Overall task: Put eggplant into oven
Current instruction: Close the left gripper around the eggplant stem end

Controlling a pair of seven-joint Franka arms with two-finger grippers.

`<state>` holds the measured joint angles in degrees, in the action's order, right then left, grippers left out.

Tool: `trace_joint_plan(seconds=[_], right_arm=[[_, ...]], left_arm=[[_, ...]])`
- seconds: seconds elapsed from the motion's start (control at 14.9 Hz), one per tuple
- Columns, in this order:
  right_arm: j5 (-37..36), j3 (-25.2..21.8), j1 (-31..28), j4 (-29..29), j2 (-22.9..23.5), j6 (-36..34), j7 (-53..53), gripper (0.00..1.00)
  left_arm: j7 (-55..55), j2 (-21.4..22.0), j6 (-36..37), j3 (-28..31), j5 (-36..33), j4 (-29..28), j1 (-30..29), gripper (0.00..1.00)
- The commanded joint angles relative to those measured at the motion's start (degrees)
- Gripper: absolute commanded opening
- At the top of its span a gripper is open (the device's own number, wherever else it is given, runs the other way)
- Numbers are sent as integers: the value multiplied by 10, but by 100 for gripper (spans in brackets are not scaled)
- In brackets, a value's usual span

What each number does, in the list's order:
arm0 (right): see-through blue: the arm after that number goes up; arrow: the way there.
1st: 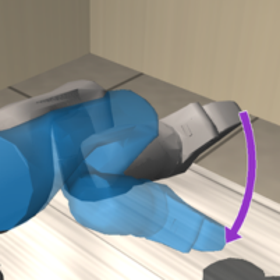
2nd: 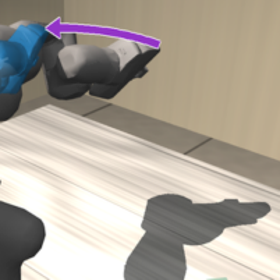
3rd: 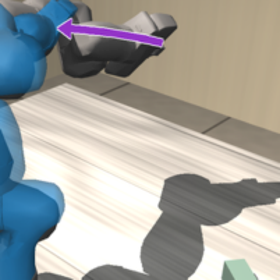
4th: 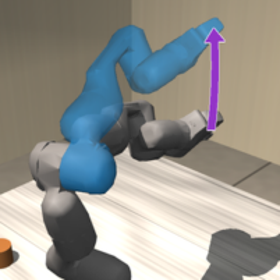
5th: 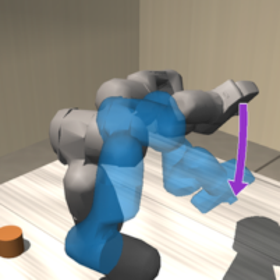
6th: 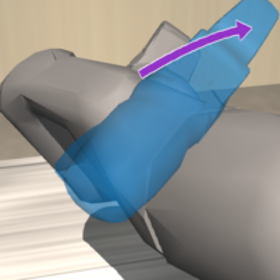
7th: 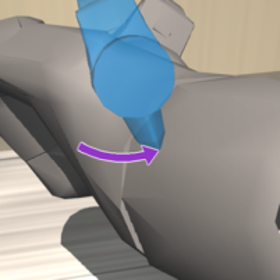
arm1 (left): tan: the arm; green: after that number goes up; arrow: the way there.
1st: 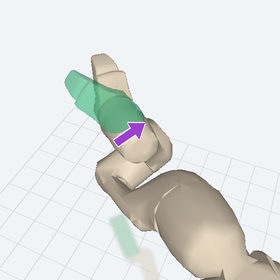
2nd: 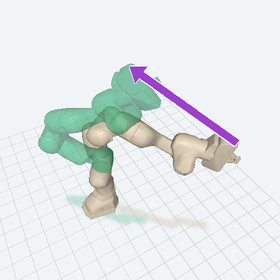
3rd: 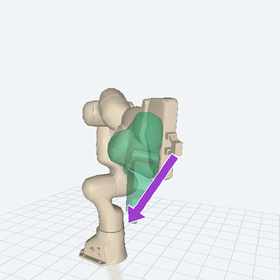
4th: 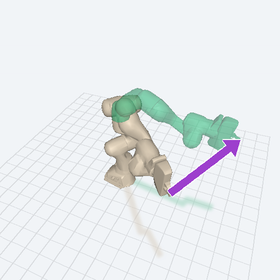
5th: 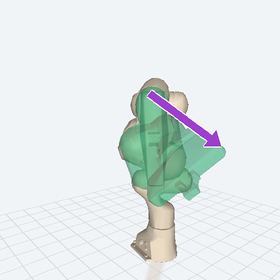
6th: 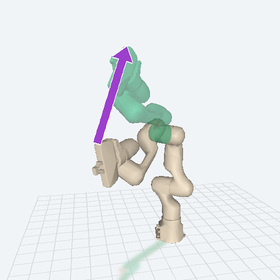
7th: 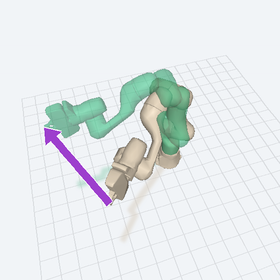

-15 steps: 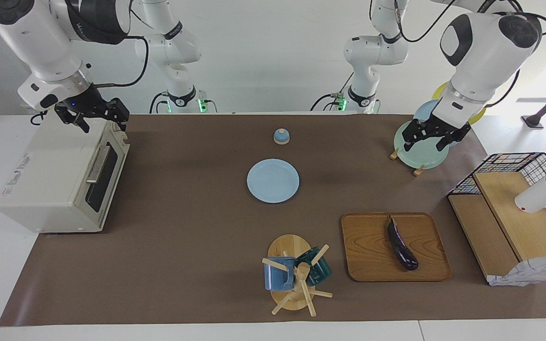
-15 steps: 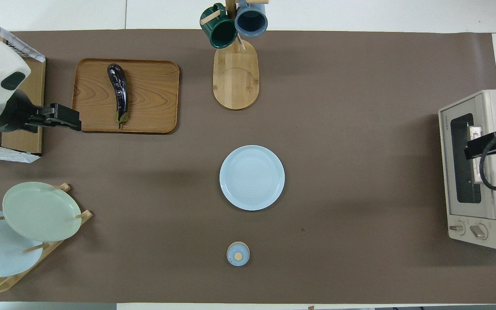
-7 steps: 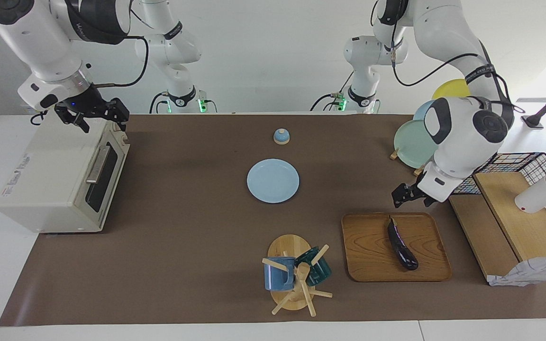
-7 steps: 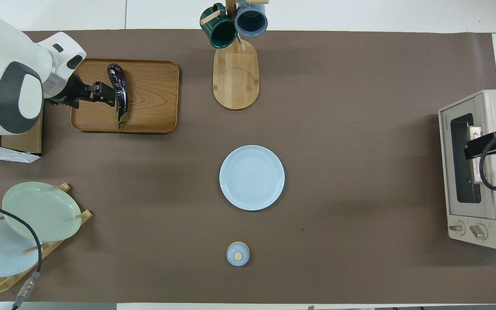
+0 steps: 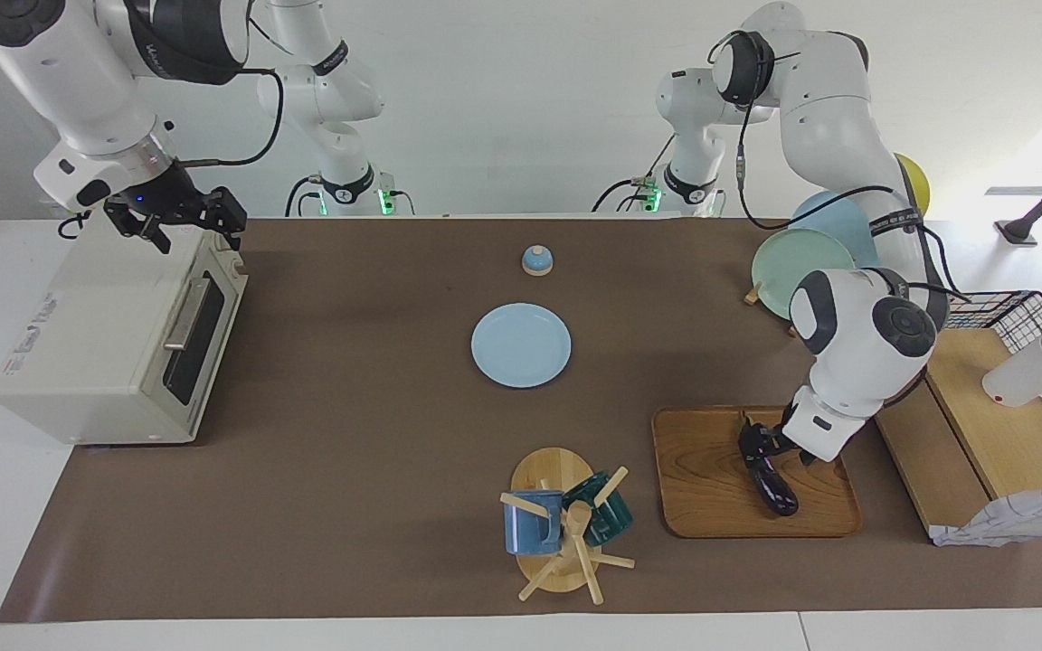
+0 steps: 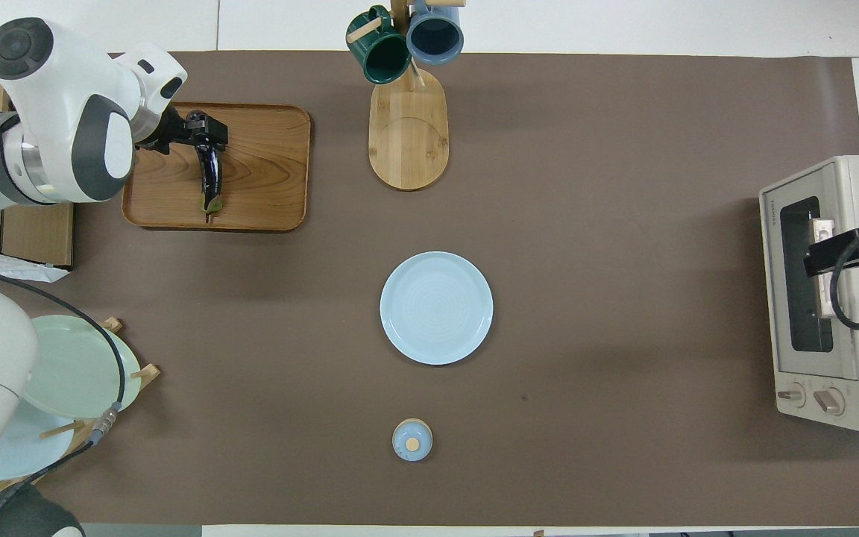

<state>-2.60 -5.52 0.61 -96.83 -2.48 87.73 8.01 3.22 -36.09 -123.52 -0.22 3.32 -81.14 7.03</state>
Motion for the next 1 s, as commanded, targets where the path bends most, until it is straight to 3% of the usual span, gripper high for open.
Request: trace_joint_plan(seconds=[0.0,0.07,0.13,0.2,0.27,0.54,0.67,0.8,0.94], right_arm=[[15,2,-7,-18,-11,26,5,100],[15,2,-1,-30,-16,38,15,98],[15,2,0,-45,-23,51,12,51],[15,2,0,-50,-24,53,10,12],[15,2,-3,-57,-27,58,13,0],[8,1,-6,-114,-49,106,-3,0],[2,-1,-17,-149,-51,129,-7,0],[-20,0,-36,-158,-42,159,-3,0],[-27,-1,-38,-165,-24,169,-11,0]], left_arm=[[4,3,-47,1,3,-33,4,100],[3,5,-52,1,3,-45,4,100],[4,7,-56,1,3,-49,4,100],[4,8,-57,1,3,-55,4,100],[3,10,-59,1,3,-63,4,100],[1,18,-86,1,3,-92,4,97],[2,18,-84,1,3,-92,5,86],[2,19,-77,1,3,-89,10,51],[2,19,-63,1,2,-81,11,29]])
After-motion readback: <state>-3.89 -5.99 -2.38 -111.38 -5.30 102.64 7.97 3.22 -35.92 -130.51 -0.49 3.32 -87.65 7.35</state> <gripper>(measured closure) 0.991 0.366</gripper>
